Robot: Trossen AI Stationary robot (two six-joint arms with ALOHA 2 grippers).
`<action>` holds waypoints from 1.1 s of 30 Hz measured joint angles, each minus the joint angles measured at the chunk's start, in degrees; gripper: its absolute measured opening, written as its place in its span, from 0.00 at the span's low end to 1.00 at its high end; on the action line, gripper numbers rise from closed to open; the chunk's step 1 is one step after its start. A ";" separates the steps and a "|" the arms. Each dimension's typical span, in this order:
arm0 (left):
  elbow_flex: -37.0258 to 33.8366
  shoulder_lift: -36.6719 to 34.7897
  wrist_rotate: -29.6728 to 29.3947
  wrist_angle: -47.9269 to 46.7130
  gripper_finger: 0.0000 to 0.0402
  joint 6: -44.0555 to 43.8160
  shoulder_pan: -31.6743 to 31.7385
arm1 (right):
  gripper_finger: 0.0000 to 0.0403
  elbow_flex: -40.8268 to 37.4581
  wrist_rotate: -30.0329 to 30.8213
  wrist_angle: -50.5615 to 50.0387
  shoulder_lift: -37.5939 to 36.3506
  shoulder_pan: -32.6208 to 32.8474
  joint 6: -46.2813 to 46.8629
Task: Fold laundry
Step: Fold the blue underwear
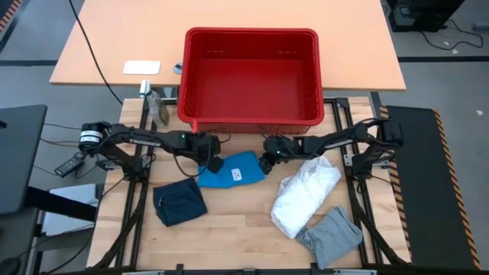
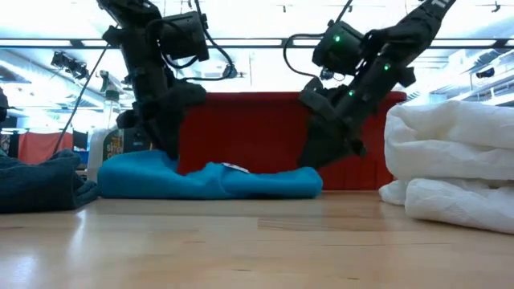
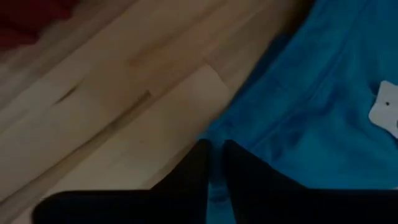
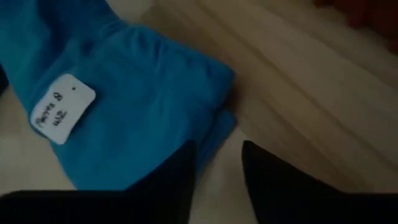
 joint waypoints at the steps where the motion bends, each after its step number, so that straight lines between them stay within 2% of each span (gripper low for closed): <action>1: 0.00 0.00 0.84 -0.15 0.15 0.06 0.46 | 0.38 0.00 0.61 -0.61 -0.67 -0.03 1.12; 6: 0.02 -1.22 5.74 -0.66 0.25 1.72 1.45 | 0.51 0.00 2.47 -1.93 -5.10 0.13 8.65; 9: 0.02 -2.73 7.55 -1.52 0.29 2.50 1.41 | 0.54 0.02 0.10 -0.06 -5.74 1.61 15.95; 12: 0.02 -4.22 7.68 -3.08 0.31 4.44 1.44 | 0.55 0.04 -0.12 1.07 -3.30 3.89 22.72; 18: 0.04 -5.65 7.78 -6.83 0.31 5.41 1.81 | 0.56 0.00 1.28 6.32 4.52 5.76 28.44; 21: 0.04 -6.29 10.55 -6.82 0.31 6.46 1.64 | 0.56 0.02 1.56 11.62 8.93 5.76 30.97; 24: 0.07 -6.41 16.82 -5.05 0.31 8.14 1.26 | 0.56 0.26 0.44 18.29 12.99 5.74 32.81; 27: 0.03 -4.83 17.84 -4.70 0.31 9.49 -0.34 | 0.55 0.58 0.28 22.16 16.08 5.84 34.14; 30: -3.57 -2.26 17.11 -2.04 0.31 10.33 -1.66 | 0.52 0.87 0.62 22.53 17.31 5.83 35.09; 33: -7.92 0.06 16.87 1.68 0.31 8.28 -1.95 | 0.43 0.87 0.41 22.22 17.38 5.77 35.05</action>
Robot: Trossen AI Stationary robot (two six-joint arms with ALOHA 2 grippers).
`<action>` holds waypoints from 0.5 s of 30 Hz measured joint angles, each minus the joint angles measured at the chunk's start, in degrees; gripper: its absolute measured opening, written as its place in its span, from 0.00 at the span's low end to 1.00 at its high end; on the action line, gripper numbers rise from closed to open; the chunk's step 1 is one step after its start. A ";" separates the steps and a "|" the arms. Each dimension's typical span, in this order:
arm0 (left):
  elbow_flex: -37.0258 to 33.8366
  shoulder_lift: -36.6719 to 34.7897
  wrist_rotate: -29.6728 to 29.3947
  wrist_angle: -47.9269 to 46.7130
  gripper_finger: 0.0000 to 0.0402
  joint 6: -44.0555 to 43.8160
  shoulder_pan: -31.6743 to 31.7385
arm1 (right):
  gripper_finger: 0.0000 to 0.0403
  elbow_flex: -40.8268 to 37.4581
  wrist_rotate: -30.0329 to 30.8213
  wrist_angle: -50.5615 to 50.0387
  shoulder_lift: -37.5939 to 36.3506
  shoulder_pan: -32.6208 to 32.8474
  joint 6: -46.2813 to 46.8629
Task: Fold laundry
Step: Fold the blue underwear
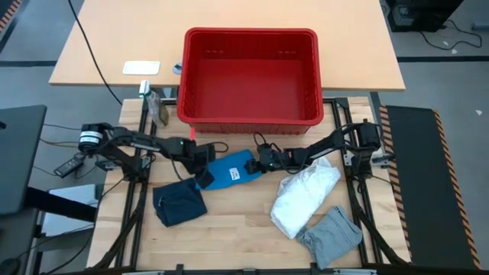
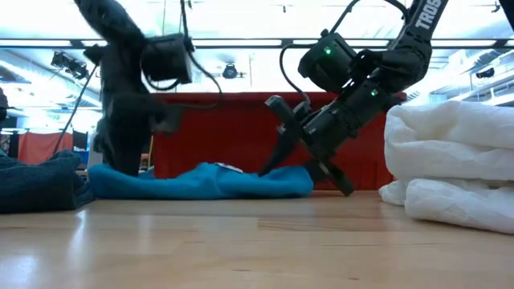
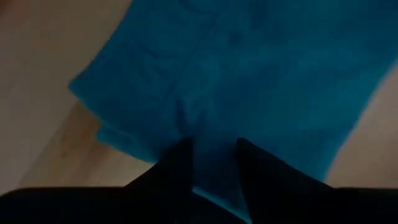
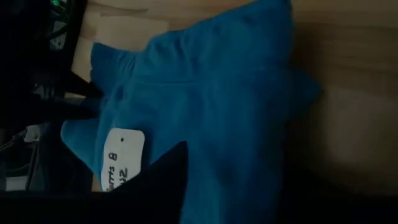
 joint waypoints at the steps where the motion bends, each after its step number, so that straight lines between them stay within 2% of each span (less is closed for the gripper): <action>1: -1.00 0.33 -0.01 0.91 0.31 -0.81 0.00 | 0.39 0.00 -0.29 -0.17 -0.21 -0.02 0.00; 4: -3.34 0.65 -0.09 4.37 0.31 -1.97 0.13 | 0.25 1.10 -1.44 -1.73 -0.40 0.00 -1.71; 8: -4.93 0.65 -0.44 9.38 0.31 -2.43 0.19 | 0.05 4.98 -6.01 -5.59 0.43 0.10 -7.41; 15: -3.62 0.94 -0.79 11.63 0.31 -1.46 0.20 | 0.02 6.84 -5.27 -13.65 -2.28 0.41 -9.83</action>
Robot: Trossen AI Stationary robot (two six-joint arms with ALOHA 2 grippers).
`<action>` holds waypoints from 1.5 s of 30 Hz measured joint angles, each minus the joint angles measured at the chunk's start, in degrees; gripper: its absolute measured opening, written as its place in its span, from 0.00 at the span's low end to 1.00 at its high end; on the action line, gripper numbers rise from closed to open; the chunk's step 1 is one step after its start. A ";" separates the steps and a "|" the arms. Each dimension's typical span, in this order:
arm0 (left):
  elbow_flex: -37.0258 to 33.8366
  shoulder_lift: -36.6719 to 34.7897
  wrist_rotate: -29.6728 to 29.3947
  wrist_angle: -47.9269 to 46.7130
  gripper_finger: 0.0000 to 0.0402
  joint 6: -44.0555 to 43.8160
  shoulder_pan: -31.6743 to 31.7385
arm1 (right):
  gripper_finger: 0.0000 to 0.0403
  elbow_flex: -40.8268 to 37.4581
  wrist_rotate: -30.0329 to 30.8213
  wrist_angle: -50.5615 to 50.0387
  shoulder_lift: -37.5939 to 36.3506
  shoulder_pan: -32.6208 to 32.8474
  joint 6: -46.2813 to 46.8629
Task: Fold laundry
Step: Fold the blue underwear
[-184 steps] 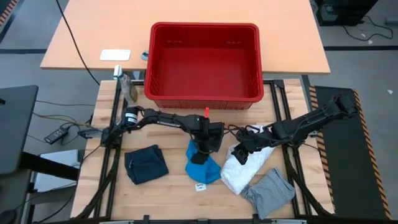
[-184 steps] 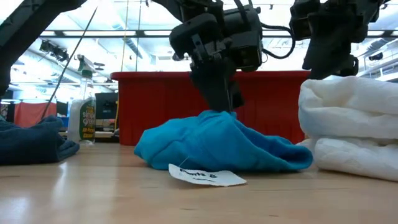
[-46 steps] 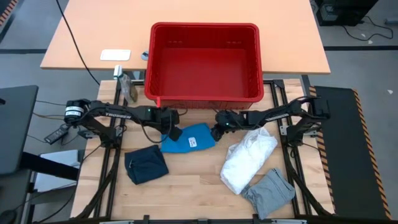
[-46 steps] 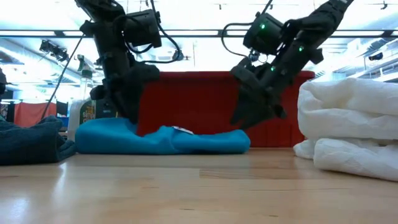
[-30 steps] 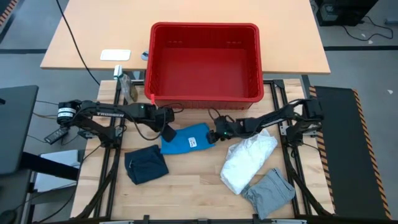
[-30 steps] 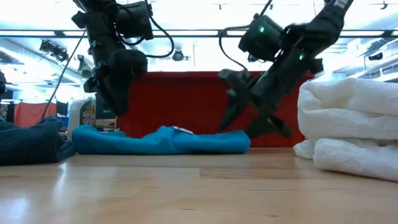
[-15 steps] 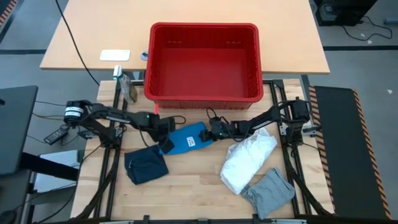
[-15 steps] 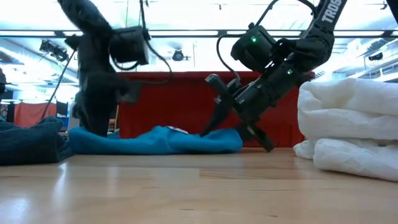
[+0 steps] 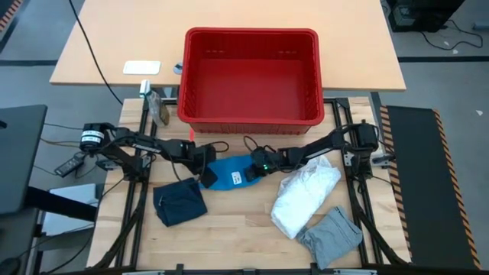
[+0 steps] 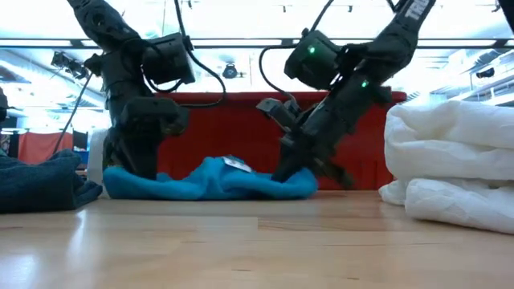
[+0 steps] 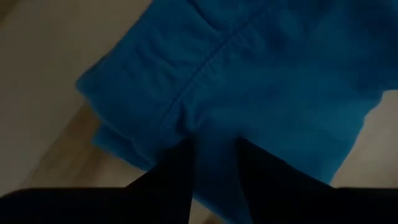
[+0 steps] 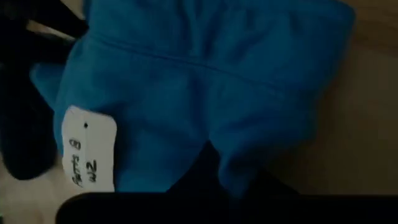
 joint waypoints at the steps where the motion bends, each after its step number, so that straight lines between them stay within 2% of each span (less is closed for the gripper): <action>1: 0.49 -0.02 -0.03 -0.79 0.31 0.13 0.00 | 0.02 -0.02 0.61 -2.32 -1.36 0.24 -0.46; 4: 2.39 -0.07 -0.13 -3.22 0.31 0.27 0.02 | 0.02 -0.10 4.15 -12.84 -7.53 1.14 -2.05; 10: 5.06 -0.13 -0.14 -3.04 0.31 3.98 -0.09 | 0.02 1.02 13.61 -40.10 -23.95 2.61 -5.64; 14: 8.36 -0.13 -0.11 -1.87 0.31 6.72 0.00 | 0.02 8.04 18.78 -58.40 -31.75 2.80 -7.57; 17: 11.84 -0.16 -0.11 -1.90 0.31 9.61 0.02 | 0.02 16.16 21.77 -69.28 -33.37 3.24 -8.87; 19: 14.22 -0.19 -0.28 -1.91 0.31 11.06 0.02 | 0.02 21.92 22.89 -73.05 -32.97 3.77 -9.89; 23: 18.66 -0.22 -2.52 -3.41 0.31 13.35 0.02 | 0.02 31.76 22.54 -71.27 -28.36 5.37 -12.24; 26: 20.88 -0.24 -4.13 -5.07 0.31 14.70 0.02 | 0.02 36.22 18.78 -66.97 -22.31 6.63 -14.41; 30: 21.23 -0.26 -4.79 -8.57 0.31 14.84 0.51 | 0.02 36.61 12.18 -58.71 -11.62 7.63 -16.44; 36: 21.21 -0.26 -5.01 -23.47 0.31 15.59 1.67 | 0.02 36.63 5.00 -46.13 0.57 8.34 -16.47; 40: 21.21 -0.26 -5.66 -30.27 0.31 17.69 2.29 | 0.02 36.59 4.16 -46.15 4.18 9.64 -13.14; 45: 21.21 -0.26 -6.50 -30.14 0.31 18.27 2.27 | 0.02 36.06 5.02 -49.47 4.57 10.89 -9.79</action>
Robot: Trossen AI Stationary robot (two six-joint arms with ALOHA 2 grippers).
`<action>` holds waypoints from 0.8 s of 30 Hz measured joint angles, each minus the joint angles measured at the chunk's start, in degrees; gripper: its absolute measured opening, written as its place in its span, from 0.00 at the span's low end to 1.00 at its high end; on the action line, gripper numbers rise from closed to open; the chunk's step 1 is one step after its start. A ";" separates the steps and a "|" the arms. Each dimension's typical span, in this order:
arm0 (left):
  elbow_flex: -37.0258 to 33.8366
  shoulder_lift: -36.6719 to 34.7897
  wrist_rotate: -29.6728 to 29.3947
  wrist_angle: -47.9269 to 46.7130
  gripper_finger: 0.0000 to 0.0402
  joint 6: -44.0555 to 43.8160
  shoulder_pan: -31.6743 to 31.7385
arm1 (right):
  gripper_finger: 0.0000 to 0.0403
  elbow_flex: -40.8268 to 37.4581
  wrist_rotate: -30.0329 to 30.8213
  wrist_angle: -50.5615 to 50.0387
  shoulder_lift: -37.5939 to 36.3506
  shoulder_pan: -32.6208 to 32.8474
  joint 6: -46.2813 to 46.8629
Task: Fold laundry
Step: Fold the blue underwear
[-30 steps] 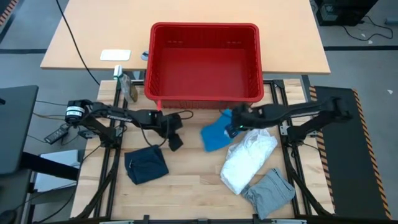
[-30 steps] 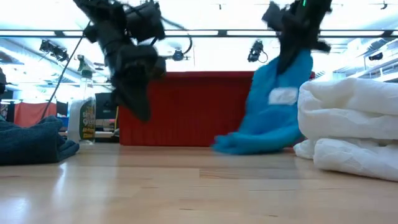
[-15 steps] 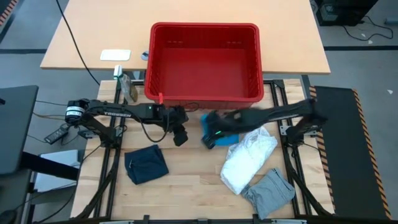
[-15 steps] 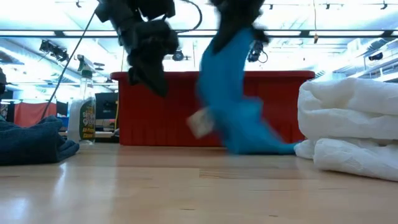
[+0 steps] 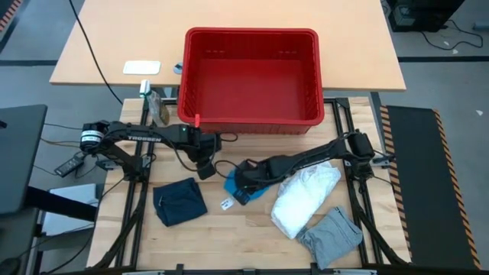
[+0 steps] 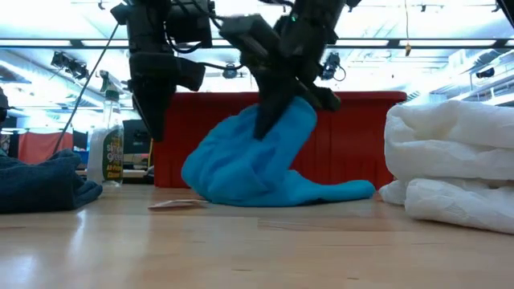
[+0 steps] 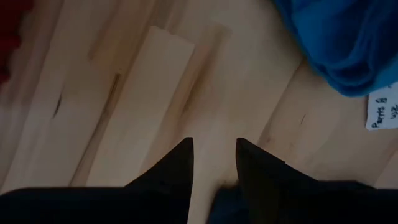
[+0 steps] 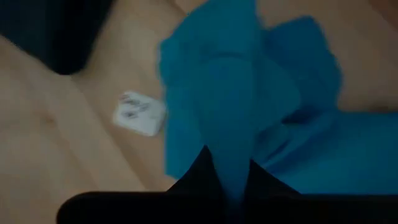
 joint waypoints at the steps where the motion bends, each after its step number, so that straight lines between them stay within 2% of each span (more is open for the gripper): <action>1: 0.00 0.00 -0.02 0.32 0.31 0.00 0.00 | 0.02 -0.66 0.44 -0.15 -0.13 0.04 0.78; 5: 0.00 -0.02 -0.02 2.01 0.31 -0.01 0.00 | 0.02 -4.70 1.37 -0.18 -3.00 -0.16 4.82; 9: 0.00 -0.02 -0.01 2.04 0.31 -0.01 -0.04 | 0.02 -9.93 5.11 -1.27 -8.38 -0.16 11.39; 15: 0.00 -0.02 0.01 6.34 0.31 -0.53 -0.20 | 0.03 -23.38 5.67 2.16 -13.00 -3.76 20.41; 19: -0.02 -0.02 1.88 11.85 0.31 -2.52 -0.22 | 0.13 -31.07 1.29 9.26 -13.00 -8.16 24.26; 24: -0.02 -0.02 4.47 16.03 0.31 -4.72 -0.28 | 0.32 -32.84 0.77 10.31 -15.49 -9.61 23.70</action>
